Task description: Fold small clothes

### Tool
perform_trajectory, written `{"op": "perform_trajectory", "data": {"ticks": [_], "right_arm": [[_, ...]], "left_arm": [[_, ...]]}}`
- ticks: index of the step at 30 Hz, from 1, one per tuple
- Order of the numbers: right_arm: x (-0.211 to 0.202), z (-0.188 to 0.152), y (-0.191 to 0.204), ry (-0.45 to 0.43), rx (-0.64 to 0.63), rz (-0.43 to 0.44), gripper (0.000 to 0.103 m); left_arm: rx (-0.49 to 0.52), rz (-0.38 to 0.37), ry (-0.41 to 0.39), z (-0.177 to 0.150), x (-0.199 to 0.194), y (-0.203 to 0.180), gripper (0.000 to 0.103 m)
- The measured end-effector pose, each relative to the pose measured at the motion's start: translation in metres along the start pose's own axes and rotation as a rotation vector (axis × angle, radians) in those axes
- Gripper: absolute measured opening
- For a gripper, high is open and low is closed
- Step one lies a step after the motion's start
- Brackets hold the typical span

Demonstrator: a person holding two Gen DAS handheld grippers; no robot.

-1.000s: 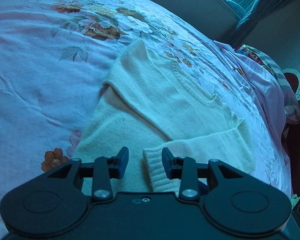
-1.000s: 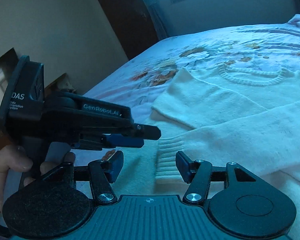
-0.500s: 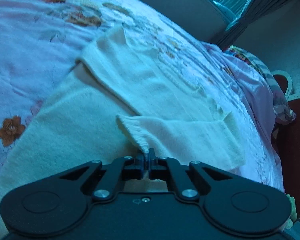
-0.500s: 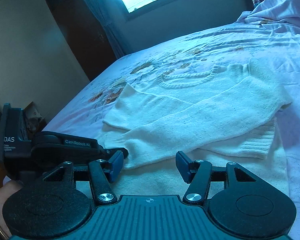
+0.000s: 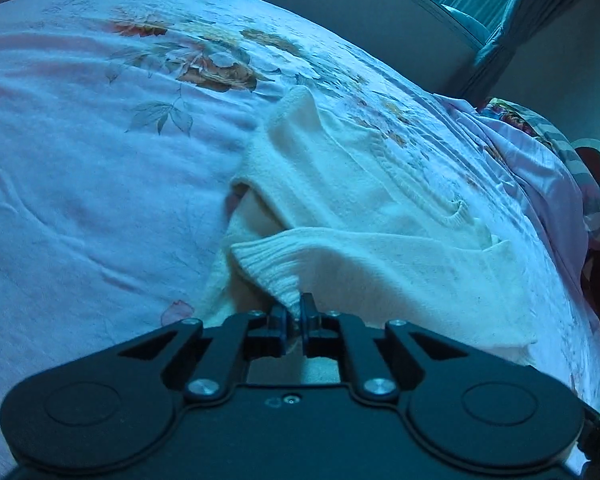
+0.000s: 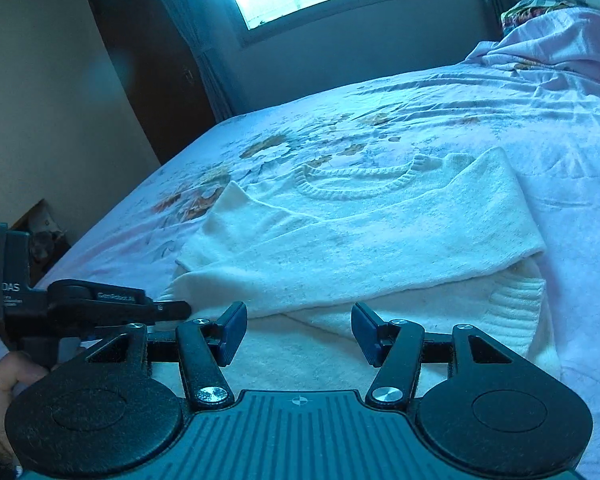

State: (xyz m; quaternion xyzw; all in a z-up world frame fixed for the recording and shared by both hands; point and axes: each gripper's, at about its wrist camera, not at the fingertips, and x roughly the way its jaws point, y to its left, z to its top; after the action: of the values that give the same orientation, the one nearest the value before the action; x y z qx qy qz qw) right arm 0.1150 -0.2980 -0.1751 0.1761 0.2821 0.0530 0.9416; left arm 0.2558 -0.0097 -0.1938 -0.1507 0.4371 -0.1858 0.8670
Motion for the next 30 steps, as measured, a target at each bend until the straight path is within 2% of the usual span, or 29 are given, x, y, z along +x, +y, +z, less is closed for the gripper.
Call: {"op": "perform_trajectory", "data": {"ticks": [1,2,4,8,12,13,14,15,17,18,20,22,24,25,27,30], "right_arm": [[0.002,0.003,-0.003,-0.004,-0.005,-0.021,0.058],[0.005,0.007,-0.007,-0.003,-0.004,-0.044,0.058],[0.01,0.017,-0.019,-0.008,0.013,-0.083,0.058],[0.024,0.034,-0.041,-0.003,0.012,-0.201,0.058],[0.038,0.037,-0.06,0.055,-0.018,-0.282,0.057],[0.045,0.033,-0.066,0.097,-0.034,-0.322,0.057],[0.049,0.028,-0.076,0.12,-0.037,-0.34,0.057],[0.048,0.025,-0.082,0.119,-0.037,-0.334,0.057],[0.044,0.026,-0.087,0.121,-0.03,-0.348,0.057],[0.042,0.028,-0.087,0.122,-0.023,-0.351,0.057],[0.033,0.031,-0.079,0.084,-0.012,-0.338,0.057],[0.032,0.032,-0.065,0.05,-0.063,-0.338,0.057],[0.043,0.031,-0.06,0.078,-0.083,-0.345,0.057],[0.052,0.027,-0.064,0.121,-0.076,-0.362,0.057],[0.052,0.026,-0.067,0.13,-0.069,-0.361,0.057],[0.032,0.029,-0.057,0.083,-0.064,-0.33,0.058]], "left_arm": [[-0.004,0.012,-0.005,0.0,-0.007,0.001,0.016],[-0.003,0.023,-0.019,0.0,-0.014,0.001,0.018],[0.01,0.027,-0.073,-0.001,-0.033,0.002,0.019],[0.019,-0.002,-0.119,0.007,-0.05,-0.005,0.019],[0.072,-0.039,-0.08,0.013,-0.024,-0.028,0.019],[0.068,-0.008,-0.051,0.013,-0.01,-0.028,0.021],[0.054,0.03,-0.02,0.012,0.002,-0.025,0.018],[0.027,0.06,0.007,0.009,0.013,-0.017,0.012],[-0.036,0.055,0.001,0.009,0.014,-0.003,0.004],[-0.058,0.052,0.001,0.011,0.008,-0.002,0.005],[-0.012,0.044,-0.043,0.012,-0.004,-0.012,0.023],[0.073,0.069,-0.051,0.012,-0.002,-0.026,0.023],[0.056,0.092,0.003,0.012,0.014,-0.025,0.022],[0.052,0.101,0.01,0.011,0.019,-0.023,0.021],[0.073,0.113,0.011,0.01,0.016,-0.026,0.02],[0.1,0.083,0.003,0.003,0.0,-0.033,0.023]]}}
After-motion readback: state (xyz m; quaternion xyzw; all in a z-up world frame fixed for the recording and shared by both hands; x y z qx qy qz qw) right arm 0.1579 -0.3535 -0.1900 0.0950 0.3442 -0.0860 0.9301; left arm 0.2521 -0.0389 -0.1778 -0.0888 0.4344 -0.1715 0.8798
